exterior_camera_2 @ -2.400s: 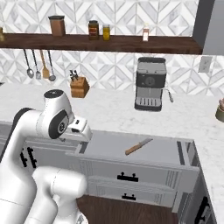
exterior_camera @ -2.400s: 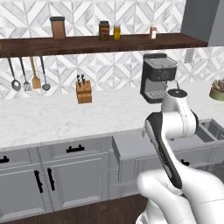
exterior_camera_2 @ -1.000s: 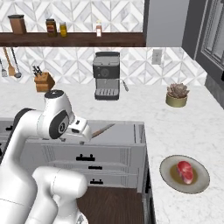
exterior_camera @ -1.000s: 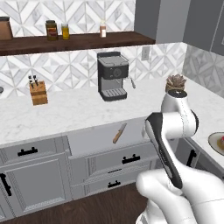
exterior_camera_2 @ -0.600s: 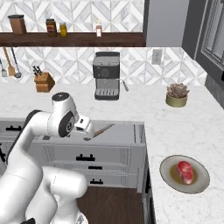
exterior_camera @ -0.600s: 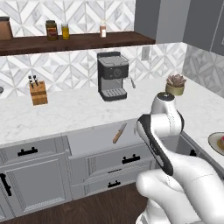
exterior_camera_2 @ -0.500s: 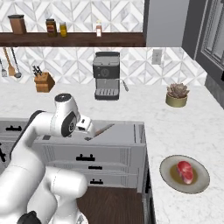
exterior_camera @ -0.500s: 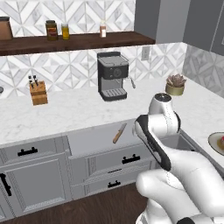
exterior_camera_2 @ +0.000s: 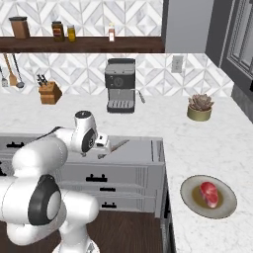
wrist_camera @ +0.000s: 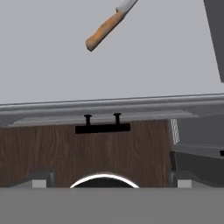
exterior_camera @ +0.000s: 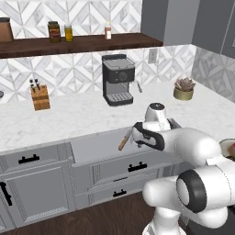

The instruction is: Pick up the knife from the drawer and place it on the cutting board. Then place the meat from the plate to the cutting board.

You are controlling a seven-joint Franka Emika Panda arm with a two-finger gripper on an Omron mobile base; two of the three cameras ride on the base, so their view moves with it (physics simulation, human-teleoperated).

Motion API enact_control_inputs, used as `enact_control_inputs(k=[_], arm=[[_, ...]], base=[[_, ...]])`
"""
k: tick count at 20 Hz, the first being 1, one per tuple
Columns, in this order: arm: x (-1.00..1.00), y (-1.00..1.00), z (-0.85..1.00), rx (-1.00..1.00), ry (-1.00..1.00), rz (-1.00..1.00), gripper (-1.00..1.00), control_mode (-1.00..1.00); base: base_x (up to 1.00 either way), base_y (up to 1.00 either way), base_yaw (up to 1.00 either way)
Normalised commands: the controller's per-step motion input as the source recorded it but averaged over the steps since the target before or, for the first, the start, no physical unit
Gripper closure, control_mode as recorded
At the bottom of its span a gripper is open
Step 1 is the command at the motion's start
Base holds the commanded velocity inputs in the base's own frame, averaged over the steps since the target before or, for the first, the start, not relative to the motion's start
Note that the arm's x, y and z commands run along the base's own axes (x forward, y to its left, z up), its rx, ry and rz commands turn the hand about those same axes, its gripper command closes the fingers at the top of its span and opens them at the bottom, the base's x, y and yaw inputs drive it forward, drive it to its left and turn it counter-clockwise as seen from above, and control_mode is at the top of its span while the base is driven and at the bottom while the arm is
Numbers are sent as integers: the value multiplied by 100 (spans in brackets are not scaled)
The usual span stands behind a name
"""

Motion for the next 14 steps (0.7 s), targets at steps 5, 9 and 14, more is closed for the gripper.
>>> enact_control_inputs(k=[5,9,14], arm=[[54,7,-22,0,0,0,-100,-100],[29,1,-36,0,-1,0,-100,-100],[39,0,-45,0,0,0,-100,-100]], base=[[0,0,0],[0,0,0],[0,0,0]])
